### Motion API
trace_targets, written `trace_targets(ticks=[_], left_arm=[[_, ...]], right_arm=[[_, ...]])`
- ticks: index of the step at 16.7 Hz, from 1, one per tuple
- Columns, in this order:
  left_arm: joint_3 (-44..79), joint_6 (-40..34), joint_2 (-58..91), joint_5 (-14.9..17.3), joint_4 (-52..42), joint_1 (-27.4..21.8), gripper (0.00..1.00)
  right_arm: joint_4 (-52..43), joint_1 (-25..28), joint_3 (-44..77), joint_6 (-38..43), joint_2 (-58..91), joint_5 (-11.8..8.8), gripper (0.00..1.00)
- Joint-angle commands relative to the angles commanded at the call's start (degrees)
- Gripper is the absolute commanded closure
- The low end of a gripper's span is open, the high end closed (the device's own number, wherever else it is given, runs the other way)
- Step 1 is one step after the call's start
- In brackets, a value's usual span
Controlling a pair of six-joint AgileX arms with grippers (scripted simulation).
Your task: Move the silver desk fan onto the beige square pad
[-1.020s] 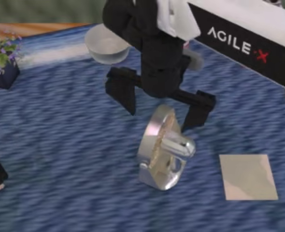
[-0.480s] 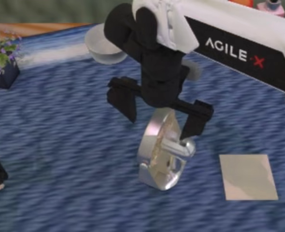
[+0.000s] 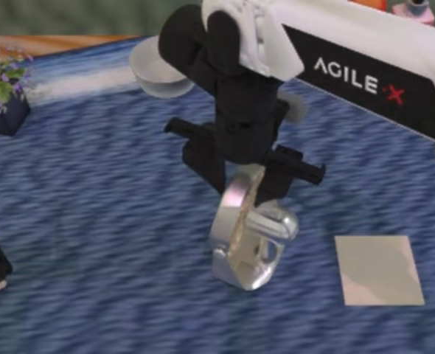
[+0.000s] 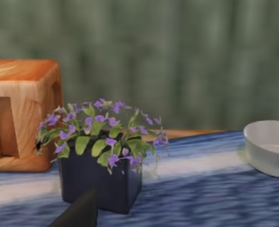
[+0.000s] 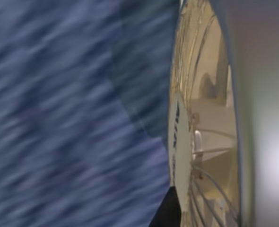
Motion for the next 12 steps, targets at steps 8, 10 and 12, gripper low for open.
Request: trace_targets(ticks=[8,10,12], left_arm=[[0.00,0.00,0.00,0.00,0.00,0.00,0.00],[0.00,0.00,0.00,0.00,0.00,0.00,0.00],[0.00,0.00,0.00,0.00,0.00,0.00,0.00]], right_arm=[[0.00,0.00,0.00,0.00,0.00,0.00,1.00],[0.00,0.00,0.00,0.00,0.00,0.00,1.00],[0.00,0.00,0.00,0.00,0.00,0.00,1.00]])
